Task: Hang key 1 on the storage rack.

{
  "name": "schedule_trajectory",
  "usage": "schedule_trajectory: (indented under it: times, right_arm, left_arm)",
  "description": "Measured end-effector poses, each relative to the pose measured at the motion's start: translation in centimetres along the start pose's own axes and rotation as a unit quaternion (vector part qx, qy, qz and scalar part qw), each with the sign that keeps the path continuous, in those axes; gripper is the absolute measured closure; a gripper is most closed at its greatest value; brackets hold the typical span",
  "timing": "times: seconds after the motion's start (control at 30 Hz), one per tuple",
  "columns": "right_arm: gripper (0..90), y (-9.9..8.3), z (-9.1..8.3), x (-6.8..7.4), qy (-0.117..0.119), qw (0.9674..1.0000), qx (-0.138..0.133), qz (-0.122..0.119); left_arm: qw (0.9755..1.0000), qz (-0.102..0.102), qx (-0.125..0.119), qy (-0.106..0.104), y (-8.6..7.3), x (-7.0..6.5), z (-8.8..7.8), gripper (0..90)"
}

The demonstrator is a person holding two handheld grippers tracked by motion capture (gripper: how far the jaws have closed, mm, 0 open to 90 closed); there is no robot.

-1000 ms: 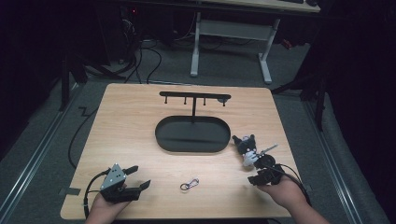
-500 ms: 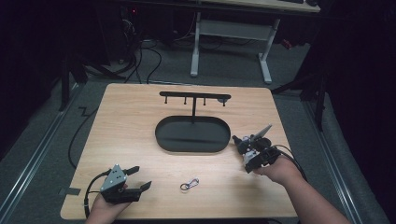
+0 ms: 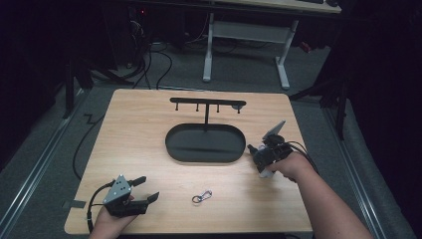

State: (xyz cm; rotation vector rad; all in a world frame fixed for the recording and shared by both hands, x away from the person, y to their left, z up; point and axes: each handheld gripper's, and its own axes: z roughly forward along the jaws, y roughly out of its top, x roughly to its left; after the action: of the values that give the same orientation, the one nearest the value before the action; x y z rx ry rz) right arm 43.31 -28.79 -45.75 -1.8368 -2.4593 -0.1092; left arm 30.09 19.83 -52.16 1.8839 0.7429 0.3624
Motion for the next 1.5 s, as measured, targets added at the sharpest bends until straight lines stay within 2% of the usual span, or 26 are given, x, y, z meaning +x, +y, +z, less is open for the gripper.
schedule_trajectory:
  times: [0.13, 0.33, 0.43, 0.53, 0.63, 0.73, 0.8, 0.87, 1.23, 1.33, 1.5]
  right_arm:
    - [22.4, 0.6, 0.4, -0.1, -0.003, 0.9999, 0.011, 0.002]
    - [25.0, 1.0, 0.5, -0.3, -0.005, 0.9999, 0.010, 0.005]
    - [25.1, 1.3, 1.1, -0.5, -0.017, 0.9997, 0.018, 0.008]
    - [26.4, 1.5, 1.6, -0.7, -0.018, 0.9997, 0.009, 0.014]
    - [27.2, 1.4, 2.4, -0.6, -0.014, 0.9995, 0.017, 0.021]
    - [30.2, 1.3, 2.9, -0.6, -0.021, 0.9993, 0.026, 0.014]
    - [35.2, 1.3, 2.9, -0.7, -0.015, 0.9995, 0.022, 0.019]
    - [39.8, 1.1, 3.1, -0.6, -0.015, 0.9997, 0.018, 0.008]
    - [43.9, 0.7, 3.0, -0.9, -0.007, 0.9999, 0.007, 0.005]
    - [45.5, 0.6, 2.9, -0.8, -0.010, 0.9999, 0.004, 0.007]
    - [46.2, 0.2, 2.2, -0.6, -0.016, 0.9999, 0.002, -0.004]
  left_arm:
    - [1.0000, -0.001, 0.000, 0.000, 0.0, 0.0, -0.1, 25.9]
    - [1.0000, 0.002, 0.001, -0.002, 0.0, 0.0, 0.0, 25.9]
    - [1.0000, 0.001, 0.001, -0.003, 0.0, -0.1, 0.1, 25.8]
    - [1.0000, 0.003, 0.000, -0.002, 0.0, -0.1, 0.0, 25.8]
    - [1.0000, 0.000, -0.003, 0.000, 0.0, 0.0, -0.2, 25.8]
    - [1.0000, 0.000, -0.003, 0.000, -0.1, 0.0, -0.2, 25.7]
    - [1.0000, -0.001, -0.003, 0.000, -0.1, -0.1, -0.2, 25.7]
    - [1.0000, 0.001, -0.003, 0.001, -0.1, -0.1, -0.1, 25.7]
    - [1.0000, 0.002, -0.002, 0.006, -0.1, -0.1, 0.0, 25.4]
    - [1.0000, 0.002, -0.003, 0.007, -0.1, -0.1, 0.0, 25.2]
    - [1.0000, -0.002, -0.002, 0.009, -0.2, -0.1, -0.2, 25.2]
